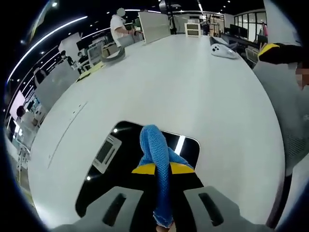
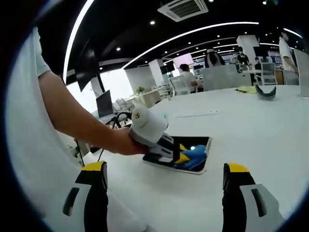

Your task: Wipe the mirror surface with the cleaning cloth until all visible marks leave the cleaned area.

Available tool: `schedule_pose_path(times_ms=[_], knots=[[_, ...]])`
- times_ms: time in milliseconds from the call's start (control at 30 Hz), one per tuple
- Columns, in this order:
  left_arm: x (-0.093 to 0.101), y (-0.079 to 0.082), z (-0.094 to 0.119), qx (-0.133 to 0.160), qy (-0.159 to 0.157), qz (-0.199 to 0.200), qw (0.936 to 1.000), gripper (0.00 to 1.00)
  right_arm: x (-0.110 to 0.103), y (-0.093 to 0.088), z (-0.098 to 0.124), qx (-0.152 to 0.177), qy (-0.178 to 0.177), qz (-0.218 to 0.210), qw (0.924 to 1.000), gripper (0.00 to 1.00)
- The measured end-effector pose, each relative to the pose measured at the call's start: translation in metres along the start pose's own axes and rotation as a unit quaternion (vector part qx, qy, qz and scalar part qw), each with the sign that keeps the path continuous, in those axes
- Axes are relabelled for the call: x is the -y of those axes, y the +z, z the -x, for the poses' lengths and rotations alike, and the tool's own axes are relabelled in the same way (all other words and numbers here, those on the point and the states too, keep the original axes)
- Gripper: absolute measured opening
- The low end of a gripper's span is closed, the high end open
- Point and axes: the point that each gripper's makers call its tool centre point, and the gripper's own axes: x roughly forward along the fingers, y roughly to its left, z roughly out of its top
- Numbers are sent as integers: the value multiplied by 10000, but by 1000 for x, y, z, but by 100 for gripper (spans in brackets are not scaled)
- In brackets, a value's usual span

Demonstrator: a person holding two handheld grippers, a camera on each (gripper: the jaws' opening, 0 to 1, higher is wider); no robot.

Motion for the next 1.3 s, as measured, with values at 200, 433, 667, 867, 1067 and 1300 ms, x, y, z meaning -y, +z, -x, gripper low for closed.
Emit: schedule_pose_path(times_ms=[200,433,667,867,1067,1300], knots=[[3,2,-1,13,-25,-11,10000,6,1,0,0,22,-2,-19,10000,100],[7,5,-3,34,-59,-12,10000,6,2,-1,1,33,-12,-47,10000,100],[11,8,-5,45,-110,-3,9999,6,2,-4,1,18,-29,-98,9999,100],[14,10,-7,73,-138,50,9999,6,4,-5,2,25,-21,-154,9999,100],[17,12,-7,84,-157,90,9998,6,2,-5,0,5,-4,-114,9999,100],[21,14,-8,116,-196,113,9997,6,-4,-7,-2,-45,63,-103,9999,100]])
